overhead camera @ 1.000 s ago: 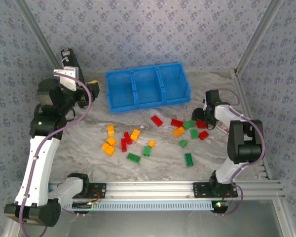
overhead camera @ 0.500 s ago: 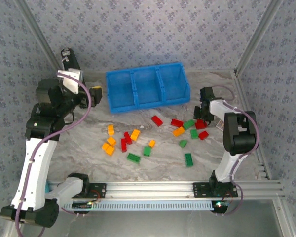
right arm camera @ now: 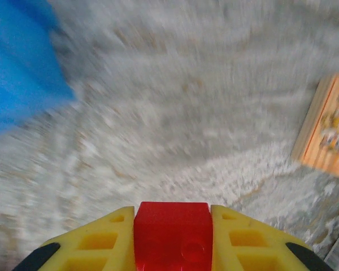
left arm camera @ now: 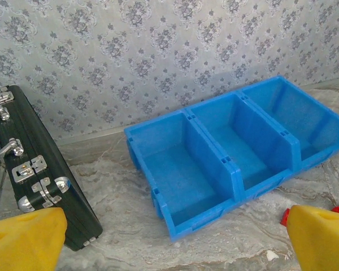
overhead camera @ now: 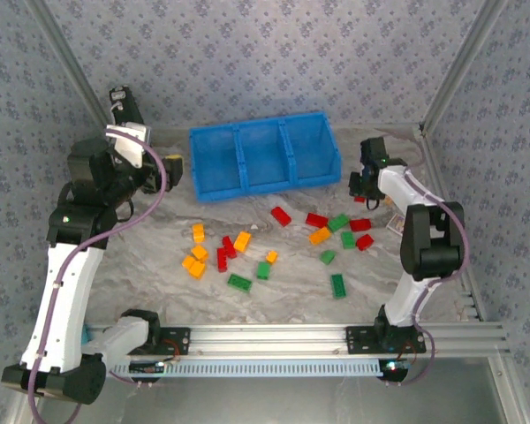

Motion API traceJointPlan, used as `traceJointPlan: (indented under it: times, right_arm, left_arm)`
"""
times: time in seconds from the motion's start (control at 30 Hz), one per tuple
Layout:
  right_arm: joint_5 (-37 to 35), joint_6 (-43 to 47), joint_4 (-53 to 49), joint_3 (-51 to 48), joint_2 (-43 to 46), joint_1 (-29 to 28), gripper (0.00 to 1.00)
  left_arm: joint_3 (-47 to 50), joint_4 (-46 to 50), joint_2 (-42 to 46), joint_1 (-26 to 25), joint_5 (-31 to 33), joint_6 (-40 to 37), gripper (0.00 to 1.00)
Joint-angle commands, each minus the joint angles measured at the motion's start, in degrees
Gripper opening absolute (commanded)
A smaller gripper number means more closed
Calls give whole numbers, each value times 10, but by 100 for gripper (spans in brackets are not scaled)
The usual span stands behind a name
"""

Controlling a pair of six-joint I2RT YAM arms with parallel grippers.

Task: Sort the legos into containers by color
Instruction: Pick up the lego from the middle-right of the table, then place the lego in the container.

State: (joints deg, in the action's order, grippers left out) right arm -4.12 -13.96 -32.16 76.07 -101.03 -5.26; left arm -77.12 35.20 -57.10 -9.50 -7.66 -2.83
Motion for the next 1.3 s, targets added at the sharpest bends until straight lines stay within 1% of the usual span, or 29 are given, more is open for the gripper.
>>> traceJointPlan:
  times: [0.0, 0.1, 0.2, 0.4, 0.5, 0.6, 0.77, 0.9, 1.0, 1.13, 1.27]
  right_arm:
    - [-3, 10, 0, 60, 31, -25, 26]
    - [2, 41, 43, 87, 26, -54, 26]
    - [-6, 63, 61, 127, -1, -80, 26]
    - [-20, 98, 50, 232, -106, -115, 27]
    - [-26, 101, 37, 277, -159, -124, 26]
    - [-22, 96, 37, 300, -196, -129, 26]
    - [-15, 86, 58, 312, -215, -140, 26]
    - [-15, 78, 64, 325, -210, -148, 26]
    - [0, 75, 70, 335, -202, -159, 26]
    - [18, 77, 84, 356, -199, -191, 26]
    - [30, 92, 102, 394, -214, -242, 26]
  left_arm:
    - [-9, -3, 9, -4, 13, -18, 100]
    - [-5, -3, 7, -4, 14, -22, 100]
    - [-1, -3, 6, -4, 17, -24, 100]
    - [3, -12, 3, -4, 18, -29, 100]
    - [7, -15, 3, -4, -2, -38, 100]
    - [9, -17, 2, -5, -21, -42, 100]
    - [14, -19, -4, -4, -21, -45, 100]
    - [21, -22, -7, -6, -19, -48, 100]
    - [26, -24, -5, -6, -17, -50, 100]
    - [37, -32, 4, -6, -14, -49, 100]
    - [52, -37, 23, -8, -5, -48, 100]
